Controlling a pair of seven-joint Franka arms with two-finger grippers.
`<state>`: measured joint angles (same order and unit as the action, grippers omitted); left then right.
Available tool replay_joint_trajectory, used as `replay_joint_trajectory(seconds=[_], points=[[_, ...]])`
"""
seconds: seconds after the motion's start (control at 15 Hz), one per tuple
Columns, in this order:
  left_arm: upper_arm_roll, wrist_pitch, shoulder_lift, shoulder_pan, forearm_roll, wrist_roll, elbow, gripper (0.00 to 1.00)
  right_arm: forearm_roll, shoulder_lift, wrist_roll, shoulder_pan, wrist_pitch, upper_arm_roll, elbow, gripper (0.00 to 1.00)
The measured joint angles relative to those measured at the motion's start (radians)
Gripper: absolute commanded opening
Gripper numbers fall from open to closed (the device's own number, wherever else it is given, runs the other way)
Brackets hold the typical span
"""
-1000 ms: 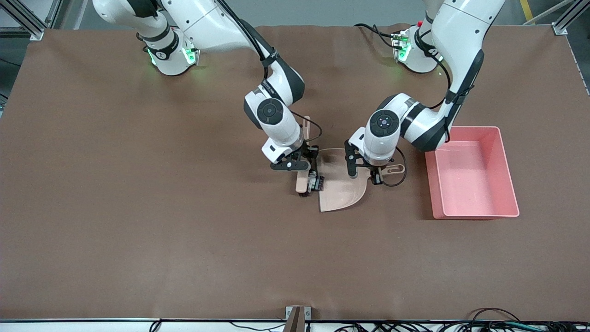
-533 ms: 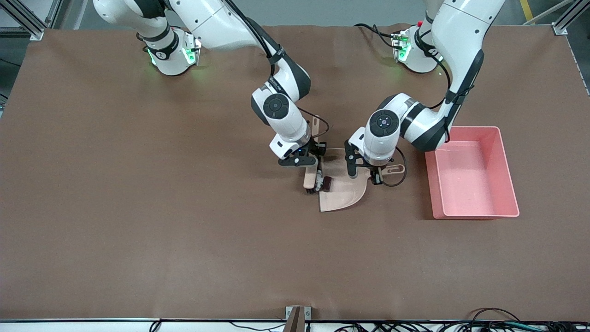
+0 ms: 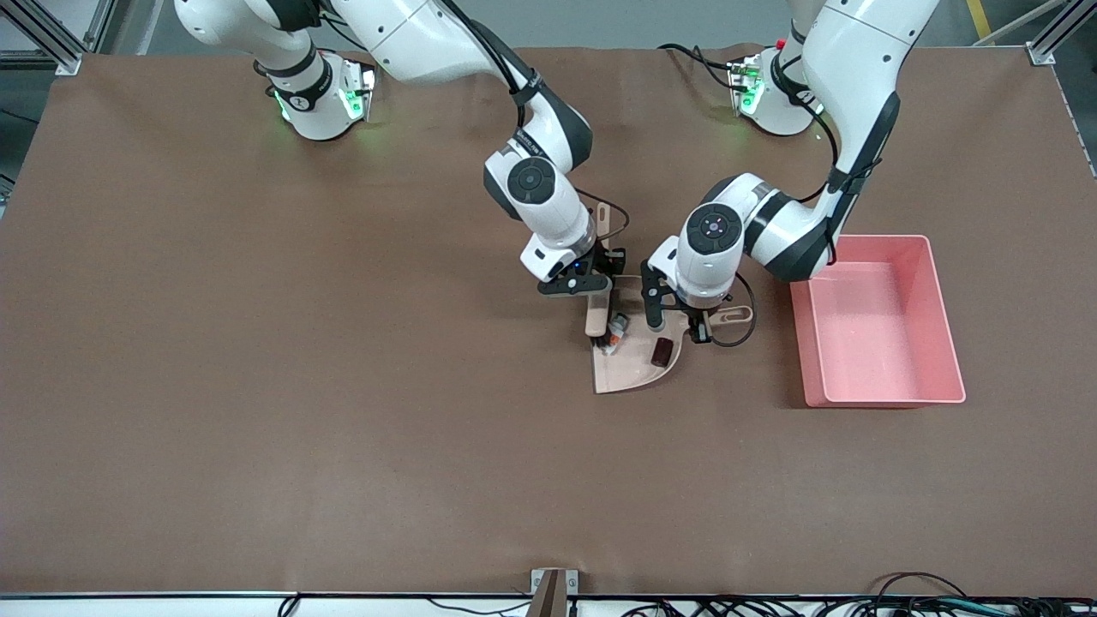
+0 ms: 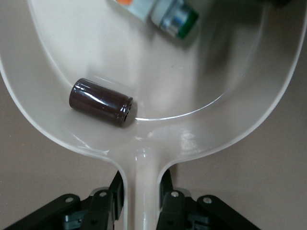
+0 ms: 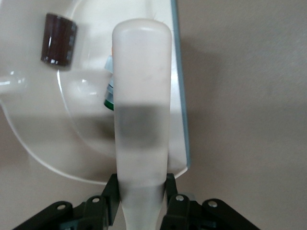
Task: Clean e-waste and dump in bin
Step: 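Sweep the components into the dustpan with the brush in the right gripper, then lift the dustpan over the pink bin while the right gripper withdraws the brush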
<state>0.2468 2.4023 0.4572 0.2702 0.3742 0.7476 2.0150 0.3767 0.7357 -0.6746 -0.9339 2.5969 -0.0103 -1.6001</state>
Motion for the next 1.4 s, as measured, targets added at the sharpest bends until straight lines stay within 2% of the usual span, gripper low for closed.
replay_joint_trajectory(seconds=[0.27,0.47,0.73,0.93,1.07,1.27,1.4], points=[[-0.001,-0.001,0.0,-0.004,0.012,0.001,0.0,0.07,0.0,0.0,0.017,0.017,-0.056,-0.015,0.022,0.01],[-0.002,-0.001,0.0,-0.013,0.019,0.005,-0.005,0.03,0.0,-0.032,0.084,0.109,-0.235,-0.023,0.054,0.01],[-0.004,-0.062,-0.031,-0.021,0.028,0.022,-0.019,0.0,-0.012,-0.143,0.168,0.246,-0.461,-0.04,0.062,0.02],[0.0,-0.128,-0.114,-0.053,0.015,0.093,-0.022,0.0,-0.131,-0.215,0.235,0.296,-0.569,-0.111,0.046,0.02],[0.007,-0.161,-0.187,-0.099,-0.038,0.182,-0.008,0.0,-0.163,-0.26,0.325,0.347,-0.583,-0.136,0.003,0.02],[0.01,-0.176,-0.304,-0.186,-0.093,0.321,0.071,0.0,-0.183,-0.326,0.49,0.469,-0.581,-0.146,-0.087,0.02],[0.01,-0.176,-0.384,-0.268,-0.14,0.448,0.14,0.0,-0.235,-0.367,0.542,0.551,-0.564,-0.147,-0.15,0.02]])
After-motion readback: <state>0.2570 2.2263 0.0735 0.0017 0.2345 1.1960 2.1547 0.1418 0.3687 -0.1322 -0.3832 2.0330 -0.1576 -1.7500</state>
